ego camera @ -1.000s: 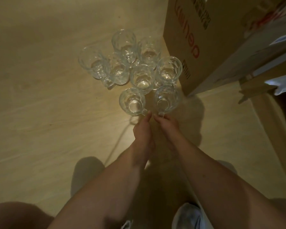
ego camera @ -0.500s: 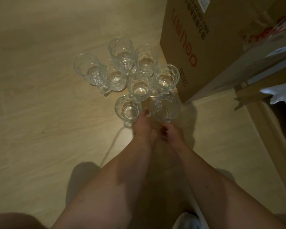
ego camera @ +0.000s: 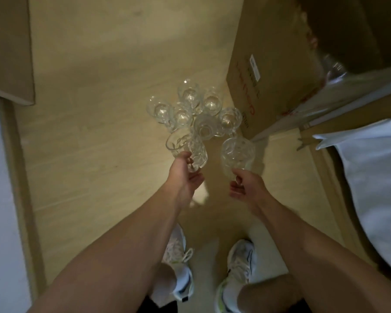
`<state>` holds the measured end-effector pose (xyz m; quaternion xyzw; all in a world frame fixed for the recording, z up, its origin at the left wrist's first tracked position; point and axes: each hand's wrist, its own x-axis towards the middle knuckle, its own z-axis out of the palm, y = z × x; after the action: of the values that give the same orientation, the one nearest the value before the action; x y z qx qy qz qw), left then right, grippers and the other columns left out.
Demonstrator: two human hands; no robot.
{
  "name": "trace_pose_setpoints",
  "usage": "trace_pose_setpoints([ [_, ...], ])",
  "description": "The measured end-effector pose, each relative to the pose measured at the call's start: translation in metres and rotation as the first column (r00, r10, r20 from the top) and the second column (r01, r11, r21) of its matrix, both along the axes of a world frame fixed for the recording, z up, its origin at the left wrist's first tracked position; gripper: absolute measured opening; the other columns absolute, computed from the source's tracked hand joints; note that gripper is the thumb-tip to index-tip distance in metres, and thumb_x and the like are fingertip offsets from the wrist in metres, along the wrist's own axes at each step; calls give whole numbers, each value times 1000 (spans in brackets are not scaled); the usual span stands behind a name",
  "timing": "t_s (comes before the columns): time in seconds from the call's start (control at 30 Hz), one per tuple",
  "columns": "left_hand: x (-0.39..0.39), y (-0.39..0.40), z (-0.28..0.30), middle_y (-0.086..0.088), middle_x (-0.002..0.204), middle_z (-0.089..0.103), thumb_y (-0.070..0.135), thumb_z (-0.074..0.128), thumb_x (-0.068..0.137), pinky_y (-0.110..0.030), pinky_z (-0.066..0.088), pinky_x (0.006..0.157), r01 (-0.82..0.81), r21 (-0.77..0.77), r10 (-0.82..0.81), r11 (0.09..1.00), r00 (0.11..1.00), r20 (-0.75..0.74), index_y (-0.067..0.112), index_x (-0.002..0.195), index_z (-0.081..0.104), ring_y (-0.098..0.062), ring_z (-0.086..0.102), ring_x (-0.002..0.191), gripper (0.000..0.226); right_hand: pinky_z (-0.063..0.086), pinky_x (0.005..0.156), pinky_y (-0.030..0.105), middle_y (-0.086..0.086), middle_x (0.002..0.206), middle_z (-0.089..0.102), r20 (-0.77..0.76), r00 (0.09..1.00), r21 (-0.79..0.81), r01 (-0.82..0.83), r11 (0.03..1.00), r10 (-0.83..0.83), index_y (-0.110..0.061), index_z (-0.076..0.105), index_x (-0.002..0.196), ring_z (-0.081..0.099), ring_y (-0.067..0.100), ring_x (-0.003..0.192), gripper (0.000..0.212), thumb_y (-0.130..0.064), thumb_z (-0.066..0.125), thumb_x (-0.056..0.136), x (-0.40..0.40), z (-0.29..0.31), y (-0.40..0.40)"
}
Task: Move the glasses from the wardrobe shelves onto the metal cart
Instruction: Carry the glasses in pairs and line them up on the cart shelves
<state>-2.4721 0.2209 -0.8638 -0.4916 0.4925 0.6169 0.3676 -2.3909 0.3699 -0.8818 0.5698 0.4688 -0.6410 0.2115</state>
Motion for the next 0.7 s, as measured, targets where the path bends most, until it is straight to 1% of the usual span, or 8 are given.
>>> trace_pose_setpoints([
  [0.13, -13, -11, 123, -16, 105, 55, 32, 59, 93, -39, 49, 86, -16, 25, 17, 1000, 999, -28, 17, 81, 51, -30, 54, 96, 21, 52, 64, 34, 6, 73, 54, -45, 999, -9, -30, 1000, 30, -17, 46, 64, 54, 19, 66, 39, -30, 63, 95, -17, 125, -5],
  [0.3, -44, -28, 286, -13, 99, 51, 28, 60, 94, -39, 46, 82, -18, 93, 28, 995, 995, -99, 15, 82, 51, -25, 52, 89, 20, 52, 64, 36, 8, 72, 53, -137, 990, -32, -16, 999, 12, -14, 47, 64, 53, 20, 66, 39, -32, 62, 96, -57, 295, -14],
  [0.37, -59, -35, 351, -13, 93, 50, 28, 60, 95, -35, 48, 73, 16, 90, -2, 996, 989, -149, 15, 83, 51, -25, 52, 84, 20, 52, 65, 36, 7, 70, 54, -199, 980, -31, -30, 999, 24, -14, 47, 64, 54, 19, 68, 41, -36, 62, 95, -76, 361, -18],
  [0.47, -88, -42, 442, -10, 82, 51, 27, 58, 96, -27, 48, 50, 57, 72, -36, 996, 966, -258, 13, 84, 52, -21, 50, 62, 20, 52, 63, 36, 4, 65, 50, -327, 944, -12, -49, 999, 43, -15, 50, 70, 53, 19, 64, 36, -38, 56, 98, -106, 453, -25],
  [0.5, -98, -43, 473, -9, 81, 55, 28, 58, 97, -27, 50, 53, 72, 74, -46, 995, 952, -301, 13, 86, 54, -21, 52, 62, 18, 55, 67, 38, 4, 66, 49, -360, 931, 0, -63, 998, 59, -15, 52, 75, 52, 19, 65, 34, -39, 52, 100, -116, 482, -27],
  [0.57, -118, -47, 529, -9, 85, 62, 31, 56, 97, -35, 53, 77, 99, 91, -54, 991, 914, -401, 16, 90, 57, -22, 58, 72, 17, 59, 81, 43, 4, 69, 50, -399, 909, 65, -104, 992, 121, -17, 52, 79, 53, 21, 70, 36, -43, 44, 102, -136, 536, -33],
  [0.63, -136, -54, 584, -8, 89, 65, 35, 53, 99, -37, 50, 84, 129, 99, -64, 987, 868, -493, 17, 92, 59, -22, 60, 78, 20, 57, 76, 38, 5, 68, 49, -449, 879, 108, -123, 986, 159, -19, 49, 71, 49, 20, 63, 42, -45, 39, 103, -154, 586, -41],
  [0.7, -151, -64, 631, -10, 100, 67, 38, 52, 99, -38, 52, 80, 139, 113, -50, 984, 818, -572, 16, 102, 62, -23, 60, 86, 25, 52, 66, 33, 8, 68, 45, -509, 845, 137, -108, 985, 164, -20, 43, 65, 43, 20, 58, 45, -44, 39, 103, -171, 632, -47],
])
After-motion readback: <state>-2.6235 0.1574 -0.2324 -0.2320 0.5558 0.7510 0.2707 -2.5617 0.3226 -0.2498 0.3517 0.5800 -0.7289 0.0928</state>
